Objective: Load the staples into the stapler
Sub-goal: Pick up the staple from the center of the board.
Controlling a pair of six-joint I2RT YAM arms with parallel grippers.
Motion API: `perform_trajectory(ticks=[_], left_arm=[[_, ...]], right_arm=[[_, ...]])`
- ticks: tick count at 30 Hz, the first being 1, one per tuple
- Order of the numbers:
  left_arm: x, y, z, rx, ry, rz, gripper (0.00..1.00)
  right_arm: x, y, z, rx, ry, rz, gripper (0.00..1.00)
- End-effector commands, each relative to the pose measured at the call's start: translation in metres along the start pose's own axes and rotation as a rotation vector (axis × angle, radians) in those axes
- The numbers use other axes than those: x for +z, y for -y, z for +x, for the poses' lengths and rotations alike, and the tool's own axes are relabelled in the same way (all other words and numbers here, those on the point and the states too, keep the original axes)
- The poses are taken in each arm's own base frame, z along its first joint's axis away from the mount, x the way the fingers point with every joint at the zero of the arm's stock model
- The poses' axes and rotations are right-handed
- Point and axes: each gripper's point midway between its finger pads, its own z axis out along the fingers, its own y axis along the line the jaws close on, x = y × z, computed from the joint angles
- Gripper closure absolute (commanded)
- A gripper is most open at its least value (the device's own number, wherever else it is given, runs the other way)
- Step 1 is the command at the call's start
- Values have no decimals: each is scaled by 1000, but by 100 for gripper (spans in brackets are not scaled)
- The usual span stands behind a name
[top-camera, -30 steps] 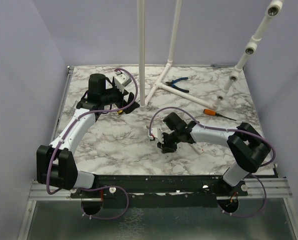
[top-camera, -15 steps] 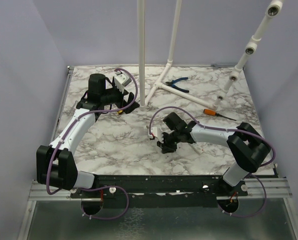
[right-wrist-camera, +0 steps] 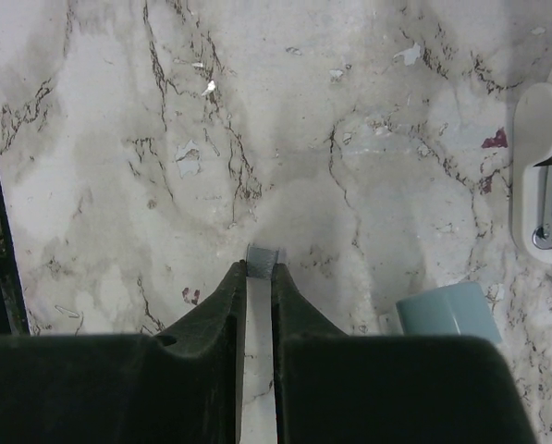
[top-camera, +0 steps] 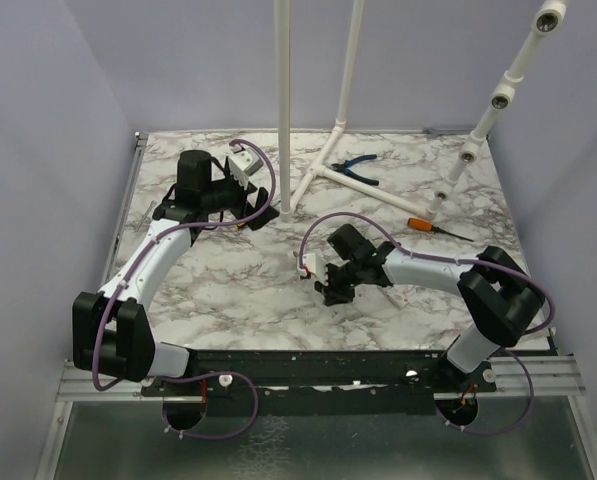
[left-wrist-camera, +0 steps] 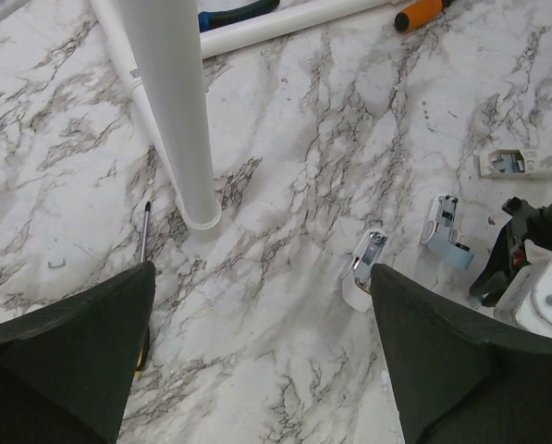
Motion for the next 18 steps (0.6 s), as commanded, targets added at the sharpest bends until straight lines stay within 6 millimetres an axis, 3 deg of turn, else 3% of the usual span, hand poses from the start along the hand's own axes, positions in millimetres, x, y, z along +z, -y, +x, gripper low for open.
perform_trajectory(ticks=[1,9,18], left_arm=[[-11,1,-12,18,36,-28,1],[-12,3,-10,4,35,-23,1],[-7,22,-1,-73,31,86,1]], right_arm=[[-13,2,-13,-60,34,24,90],[-36,-7,-30,-134,63,-3,91],[-74,-13,-42,-173,43,29,91]])
